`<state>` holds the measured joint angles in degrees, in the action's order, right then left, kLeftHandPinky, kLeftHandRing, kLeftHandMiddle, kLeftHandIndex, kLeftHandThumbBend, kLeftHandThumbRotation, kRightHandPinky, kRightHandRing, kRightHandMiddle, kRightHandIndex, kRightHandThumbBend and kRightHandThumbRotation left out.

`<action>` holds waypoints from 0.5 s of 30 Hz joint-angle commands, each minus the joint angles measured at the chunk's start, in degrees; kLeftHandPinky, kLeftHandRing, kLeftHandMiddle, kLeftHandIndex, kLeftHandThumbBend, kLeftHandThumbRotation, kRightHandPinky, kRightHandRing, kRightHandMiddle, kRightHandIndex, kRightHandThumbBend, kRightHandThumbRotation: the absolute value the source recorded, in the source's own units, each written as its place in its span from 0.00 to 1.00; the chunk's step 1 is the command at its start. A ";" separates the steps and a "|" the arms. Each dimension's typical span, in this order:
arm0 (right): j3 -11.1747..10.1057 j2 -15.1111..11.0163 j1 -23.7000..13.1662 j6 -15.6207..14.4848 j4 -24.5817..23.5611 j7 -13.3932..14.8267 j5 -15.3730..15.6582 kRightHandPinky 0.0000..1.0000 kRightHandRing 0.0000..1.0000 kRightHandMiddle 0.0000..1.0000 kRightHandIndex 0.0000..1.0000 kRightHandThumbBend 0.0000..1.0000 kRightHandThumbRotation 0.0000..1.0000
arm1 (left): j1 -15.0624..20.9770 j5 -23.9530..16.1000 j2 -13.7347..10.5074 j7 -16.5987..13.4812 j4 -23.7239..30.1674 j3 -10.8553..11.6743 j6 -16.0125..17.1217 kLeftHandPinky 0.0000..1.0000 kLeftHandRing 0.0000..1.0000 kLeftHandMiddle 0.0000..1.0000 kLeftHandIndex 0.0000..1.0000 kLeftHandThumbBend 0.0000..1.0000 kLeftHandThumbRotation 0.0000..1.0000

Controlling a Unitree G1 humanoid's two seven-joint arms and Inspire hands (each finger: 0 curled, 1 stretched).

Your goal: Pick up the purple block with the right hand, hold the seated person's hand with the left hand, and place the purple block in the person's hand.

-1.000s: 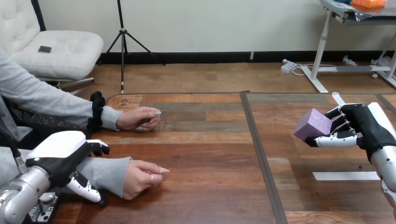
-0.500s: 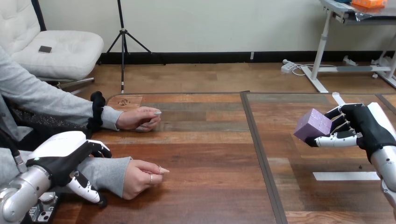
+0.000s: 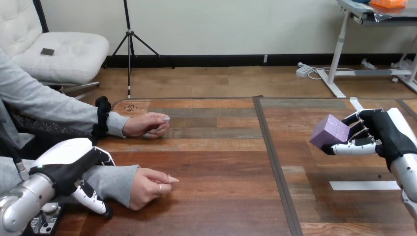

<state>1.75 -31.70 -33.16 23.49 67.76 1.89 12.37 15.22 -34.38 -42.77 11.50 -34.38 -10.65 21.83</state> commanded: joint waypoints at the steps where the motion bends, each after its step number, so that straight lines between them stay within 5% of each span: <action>1: -0.94 -0.37 -2.56 1.31 -2.35 1.08 -0.42 0.37 0.41 0.44 0.45 0.86 0.00 | 1.95 0.28 0.41 0.07 -0.15 -1.35 1.01 0.35 0.42 0.49 0.50 0.89 0.00; 15: -0.68 -0.37 -2.55 0.81 -2.41 1.55 -0.02 0.36 0.41 0.44 0.45 0.86 0.00 | 1.44 -1.99 0.81 -3.04 0.59 -2.59 1.96 0.27 0.34 0.42 0.42 0.84 0.00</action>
<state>1.76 -31.70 -33.16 23.48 67.76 1.95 12.39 15.22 -35.00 -42.66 10.03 -34.37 -11.15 22.52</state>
